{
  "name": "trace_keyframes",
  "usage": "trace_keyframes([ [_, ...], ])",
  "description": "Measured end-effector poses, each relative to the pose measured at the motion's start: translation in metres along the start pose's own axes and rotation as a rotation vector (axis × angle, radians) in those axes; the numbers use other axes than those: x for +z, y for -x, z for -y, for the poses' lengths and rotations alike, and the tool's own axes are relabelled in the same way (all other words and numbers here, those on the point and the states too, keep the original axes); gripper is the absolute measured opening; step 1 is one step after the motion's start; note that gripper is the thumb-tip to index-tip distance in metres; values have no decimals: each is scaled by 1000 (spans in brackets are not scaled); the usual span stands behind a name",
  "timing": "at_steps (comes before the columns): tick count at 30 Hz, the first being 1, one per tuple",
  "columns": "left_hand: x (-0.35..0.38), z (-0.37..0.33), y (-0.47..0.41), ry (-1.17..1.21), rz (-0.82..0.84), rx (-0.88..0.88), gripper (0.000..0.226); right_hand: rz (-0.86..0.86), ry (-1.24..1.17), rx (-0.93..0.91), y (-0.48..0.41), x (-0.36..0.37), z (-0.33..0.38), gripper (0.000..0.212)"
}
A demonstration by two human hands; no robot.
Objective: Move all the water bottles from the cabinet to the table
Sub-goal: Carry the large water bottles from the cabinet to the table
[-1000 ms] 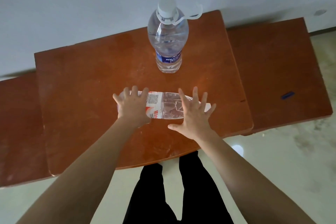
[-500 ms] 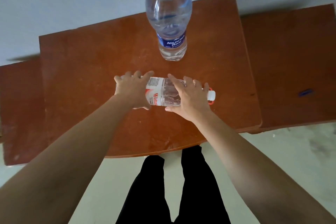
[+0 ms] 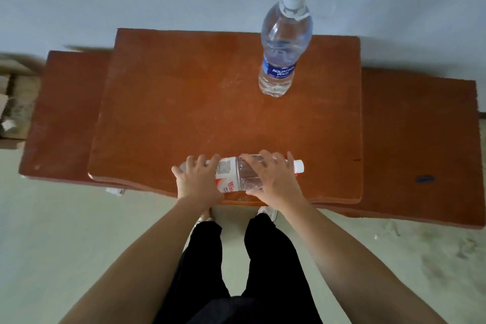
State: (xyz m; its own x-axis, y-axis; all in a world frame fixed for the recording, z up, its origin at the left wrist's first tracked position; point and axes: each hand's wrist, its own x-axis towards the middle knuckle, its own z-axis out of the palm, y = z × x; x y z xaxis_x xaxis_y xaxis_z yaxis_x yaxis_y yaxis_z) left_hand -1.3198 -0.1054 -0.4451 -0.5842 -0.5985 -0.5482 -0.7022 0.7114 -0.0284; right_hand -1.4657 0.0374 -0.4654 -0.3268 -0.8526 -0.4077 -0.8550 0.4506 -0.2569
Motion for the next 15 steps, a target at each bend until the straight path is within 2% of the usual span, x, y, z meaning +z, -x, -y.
trace_keyframes([
  [4, 18, 29, 49, 103, 46, -118, 89, 97, 70, -138, 8, -6, 39, 92],
  [7, 24, 60, 84, 159, 20, -216, 92, 126, 111, -254, 4, -15, 81, 92],
  [12, 6, 169, 149, 247, -150, -421, 91, -10, 231, -509, -24, -47, 208, 86],
  [15, -27, 248, 192, 221, -348, -581, 85, -236, 225, -616, -46, -74, 307, 81],
])
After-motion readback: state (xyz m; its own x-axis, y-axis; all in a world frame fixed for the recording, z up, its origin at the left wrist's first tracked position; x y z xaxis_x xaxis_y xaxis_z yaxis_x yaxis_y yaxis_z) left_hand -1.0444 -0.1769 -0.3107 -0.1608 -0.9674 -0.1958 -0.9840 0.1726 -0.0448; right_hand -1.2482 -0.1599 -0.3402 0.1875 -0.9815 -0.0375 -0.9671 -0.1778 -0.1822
